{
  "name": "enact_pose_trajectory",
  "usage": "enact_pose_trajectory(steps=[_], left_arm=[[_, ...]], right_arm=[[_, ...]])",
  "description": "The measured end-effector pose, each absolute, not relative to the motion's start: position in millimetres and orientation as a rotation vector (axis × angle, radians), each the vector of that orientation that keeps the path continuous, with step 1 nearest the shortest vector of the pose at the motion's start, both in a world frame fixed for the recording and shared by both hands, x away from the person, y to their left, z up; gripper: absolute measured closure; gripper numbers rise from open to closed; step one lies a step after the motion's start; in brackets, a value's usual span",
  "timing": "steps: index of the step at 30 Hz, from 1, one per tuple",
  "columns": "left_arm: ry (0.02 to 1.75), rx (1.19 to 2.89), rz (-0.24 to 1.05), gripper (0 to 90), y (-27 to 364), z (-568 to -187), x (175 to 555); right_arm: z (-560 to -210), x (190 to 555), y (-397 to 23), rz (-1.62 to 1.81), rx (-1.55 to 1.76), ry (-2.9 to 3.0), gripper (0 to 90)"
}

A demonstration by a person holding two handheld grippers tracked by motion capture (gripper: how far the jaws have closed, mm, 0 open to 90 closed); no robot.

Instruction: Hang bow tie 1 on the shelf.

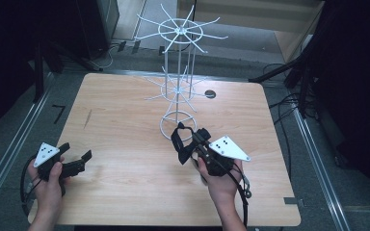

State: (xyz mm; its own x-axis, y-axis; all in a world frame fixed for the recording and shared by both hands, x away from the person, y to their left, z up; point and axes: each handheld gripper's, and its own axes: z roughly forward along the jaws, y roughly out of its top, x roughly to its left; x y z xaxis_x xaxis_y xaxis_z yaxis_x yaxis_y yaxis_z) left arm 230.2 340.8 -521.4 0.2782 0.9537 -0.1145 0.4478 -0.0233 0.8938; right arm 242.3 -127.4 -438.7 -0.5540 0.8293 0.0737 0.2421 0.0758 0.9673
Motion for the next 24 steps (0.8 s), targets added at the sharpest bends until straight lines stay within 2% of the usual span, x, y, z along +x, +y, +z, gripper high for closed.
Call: enact_pose_trajectory(steps=[24], left_arm=[[1.311,1.632,0.685,8.4,340,-521,230]], right_arm=[[-410,243,-141,1.565,1.023,1.757,89.1]])
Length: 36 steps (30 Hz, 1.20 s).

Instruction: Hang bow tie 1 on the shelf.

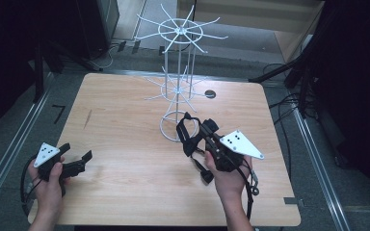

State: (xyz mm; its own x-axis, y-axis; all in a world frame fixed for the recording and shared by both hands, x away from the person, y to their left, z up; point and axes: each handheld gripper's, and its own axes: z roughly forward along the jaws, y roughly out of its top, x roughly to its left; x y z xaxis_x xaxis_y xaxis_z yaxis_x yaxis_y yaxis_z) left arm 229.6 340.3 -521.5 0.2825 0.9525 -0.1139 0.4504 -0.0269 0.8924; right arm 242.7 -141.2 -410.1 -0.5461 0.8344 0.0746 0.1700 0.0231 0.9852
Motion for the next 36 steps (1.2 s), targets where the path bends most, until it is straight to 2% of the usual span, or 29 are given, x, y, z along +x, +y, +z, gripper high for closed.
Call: enact_pose_trajectory(steps=[14,36], left_arm=[[1.318,1.630,0.678,8.4,341,-521,230],[1.321,1.626,0.673,8.4,341,-522,231]], right_arm=[[-397,251,-143,1.593,1.032,1.732,89.1],[-402,280,-137,1.568,1.095,1.750,89.1]])
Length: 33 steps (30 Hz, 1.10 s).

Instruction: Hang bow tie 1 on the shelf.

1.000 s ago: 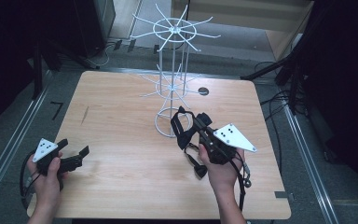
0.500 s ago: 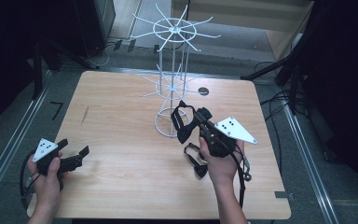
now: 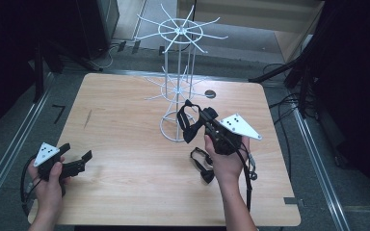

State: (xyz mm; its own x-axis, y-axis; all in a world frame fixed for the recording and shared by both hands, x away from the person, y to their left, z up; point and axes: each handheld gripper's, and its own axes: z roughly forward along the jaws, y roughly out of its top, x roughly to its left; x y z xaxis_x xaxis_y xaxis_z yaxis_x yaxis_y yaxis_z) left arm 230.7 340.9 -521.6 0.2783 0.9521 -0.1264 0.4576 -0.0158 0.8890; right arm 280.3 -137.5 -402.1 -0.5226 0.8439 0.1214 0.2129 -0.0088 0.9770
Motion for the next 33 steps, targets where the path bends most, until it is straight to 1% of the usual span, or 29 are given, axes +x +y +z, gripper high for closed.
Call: enact_pose_trajectory(steps=[17,27,29,30,31,32,33], left_arm=[[1.323,1.626,0.672,8.4,341,-522,231],[1.324,1.626,0.668,8.4,341,-522,231],[1.323,1.627,0.670,8.4,341,-522,231],[1.322,1.629,0.670,8.4,341,-522,231],[1.322,1.629,0.670,8.4,341,-522,231],[1.322,1.629,0.671,8.4,341,-522,231],[1.321,1.628,0.670,8.4,341,-522,231]], right_arm=[[-410,302,-124,1.557,1.123,1.778,89.0],[-426,310,-119,1.517,1.145,1.820,88.3],[-428,310,-117,1.519,1.148,1.828,84.8],[-430,310,-117,1.521,1.143,1.832,81.0],[-430,310,-117,1.521,1.143,1.832,81.0],[-432,310,-116,1.529,1.128,1.839,72.2],[-433,309,-115,1.529,1.120,1.842,69.2]])
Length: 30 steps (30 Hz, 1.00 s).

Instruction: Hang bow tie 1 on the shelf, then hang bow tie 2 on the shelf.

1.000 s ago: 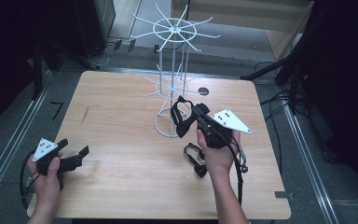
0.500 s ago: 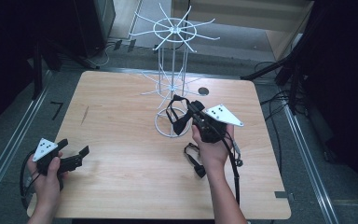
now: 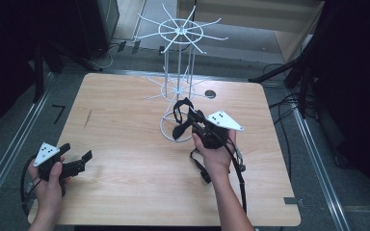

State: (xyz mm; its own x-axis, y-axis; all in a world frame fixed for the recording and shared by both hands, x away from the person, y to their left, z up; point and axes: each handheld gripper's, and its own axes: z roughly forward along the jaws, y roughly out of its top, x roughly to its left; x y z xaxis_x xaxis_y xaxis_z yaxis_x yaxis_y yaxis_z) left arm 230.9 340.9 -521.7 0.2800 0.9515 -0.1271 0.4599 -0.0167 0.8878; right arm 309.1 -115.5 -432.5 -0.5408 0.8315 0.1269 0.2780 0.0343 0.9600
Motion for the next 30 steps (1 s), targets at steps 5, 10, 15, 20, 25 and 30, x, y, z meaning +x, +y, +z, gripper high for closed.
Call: enact_pose_trajectory(steps=[5,10,15,20,25,30], left_arm=[[1.323,1.628,0.671,8.4,341,-522,231],[1.322,1.629,0.671,8.4,341,-522,231],[1.323,1.629,0.673,8.4,341,-522,231],[1.327,1.628,0.672,8.4,341,-522,231],[1.328,1.629,0.672,8.4,341,-522,231],[1.325,1.630,0.673,8.4,341,-522,231]], right_arm=[[-435,306,-122,1.538,1.124,1.835,55.4],[-438,302,-130,1.550,1.124,1.851,47.7],[-445,289,-146,1.551,1.122,1.837,44.3],[-454,274,-164,1.537,1.127,1.842,44.0],[-464,269,-174,1.534,1.168,1.840,44.4],[-474,264,-178,1.512,1.190,1.854,45.5]])
